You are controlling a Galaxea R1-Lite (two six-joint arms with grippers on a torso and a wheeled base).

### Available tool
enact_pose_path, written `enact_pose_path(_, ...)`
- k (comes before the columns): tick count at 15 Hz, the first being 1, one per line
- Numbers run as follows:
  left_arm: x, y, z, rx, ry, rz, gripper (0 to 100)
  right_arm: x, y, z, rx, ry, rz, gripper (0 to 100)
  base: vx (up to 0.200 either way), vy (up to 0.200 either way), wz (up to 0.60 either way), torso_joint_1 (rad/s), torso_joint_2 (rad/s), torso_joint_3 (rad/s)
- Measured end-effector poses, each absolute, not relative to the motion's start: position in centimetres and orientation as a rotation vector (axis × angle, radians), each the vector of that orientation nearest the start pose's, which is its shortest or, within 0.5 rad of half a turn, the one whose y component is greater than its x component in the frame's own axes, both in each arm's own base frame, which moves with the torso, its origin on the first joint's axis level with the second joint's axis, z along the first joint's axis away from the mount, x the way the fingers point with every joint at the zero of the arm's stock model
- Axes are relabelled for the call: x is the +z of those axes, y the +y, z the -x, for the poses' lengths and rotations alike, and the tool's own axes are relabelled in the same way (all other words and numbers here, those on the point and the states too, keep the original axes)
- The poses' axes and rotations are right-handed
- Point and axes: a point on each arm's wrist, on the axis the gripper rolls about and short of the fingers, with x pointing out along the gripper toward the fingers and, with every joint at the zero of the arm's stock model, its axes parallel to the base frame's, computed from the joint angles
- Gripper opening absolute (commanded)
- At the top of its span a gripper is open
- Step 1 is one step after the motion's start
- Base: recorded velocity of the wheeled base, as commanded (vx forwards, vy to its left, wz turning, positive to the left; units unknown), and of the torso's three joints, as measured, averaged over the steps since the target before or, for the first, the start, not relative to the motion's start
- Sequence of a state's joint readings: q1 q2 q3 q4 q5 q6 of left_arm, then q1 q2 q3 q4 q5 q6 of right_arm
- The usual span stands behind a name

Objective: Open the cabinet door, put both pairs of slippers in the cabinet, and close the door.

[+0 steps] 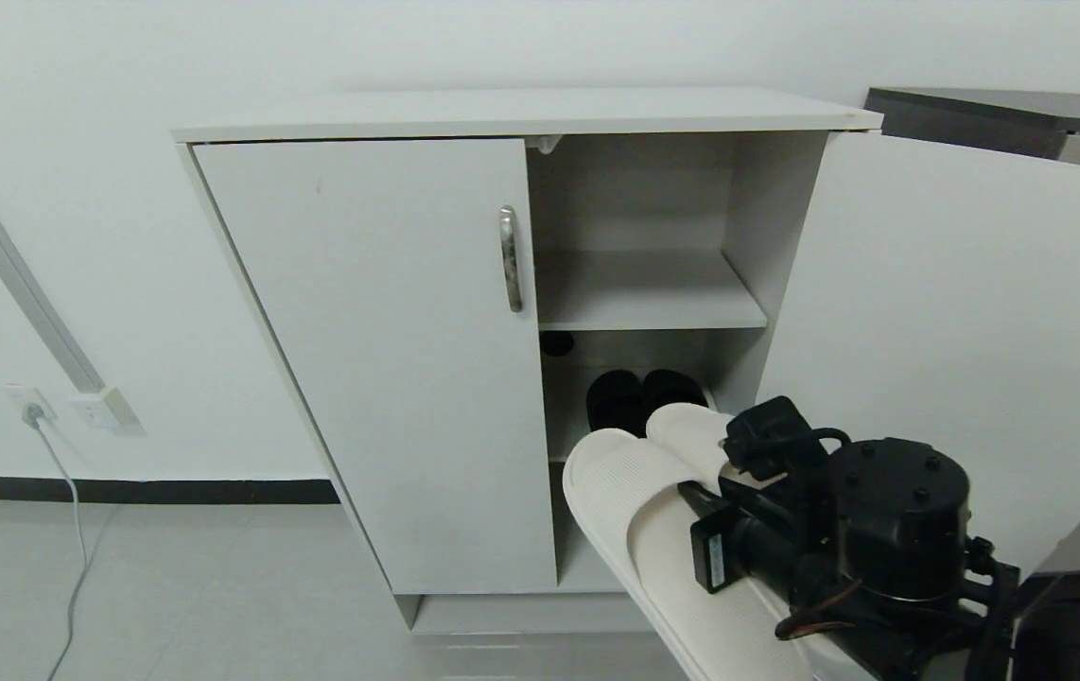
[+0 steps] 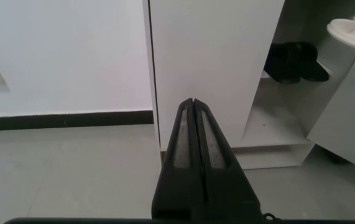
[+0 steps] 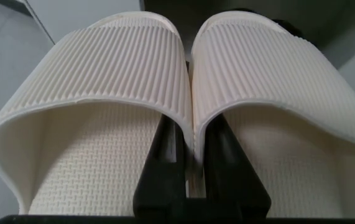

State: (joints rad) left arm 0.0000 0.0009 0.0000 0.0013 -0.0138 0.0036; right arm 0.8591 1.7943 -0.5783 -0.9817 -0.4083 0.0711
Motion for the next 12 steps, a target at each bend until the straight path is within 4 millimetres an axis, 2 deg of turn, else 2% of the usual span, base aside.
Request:
enact_pose_path(2,7.5,0.0,2.3,-0.014,0.003,-0.005,0,13.8,24.0,-20.7,0.302,0.213,0.047,0,0.000,0.000,0.00,0.000,0.00,0.000)
enact_pose_path(5,7.5,0.0,2.3,-0.014,0.003,-0.004,0,15.8,26.8,-21.8,0.150,0.227,0.026,0,0.000,0.000,0.00,0.000,0.00,0.000)
enact_pose_path(9,7.5,0.0,2.3,-0.014,0.002,-0.004,0,19.7,27.6,-22.0,0.088,0.156,0.020,0,0.000,0.000,0.00,0.000,0.00,0.000)
enact_pose_path(12,7.5,0.0,2.3,-0.014,0.003,-0.004,0,21.0,27.6,-22.1,0.087,0.128,0.001,0,0.000,0.000,0.00,0.000,0.00,0.000)
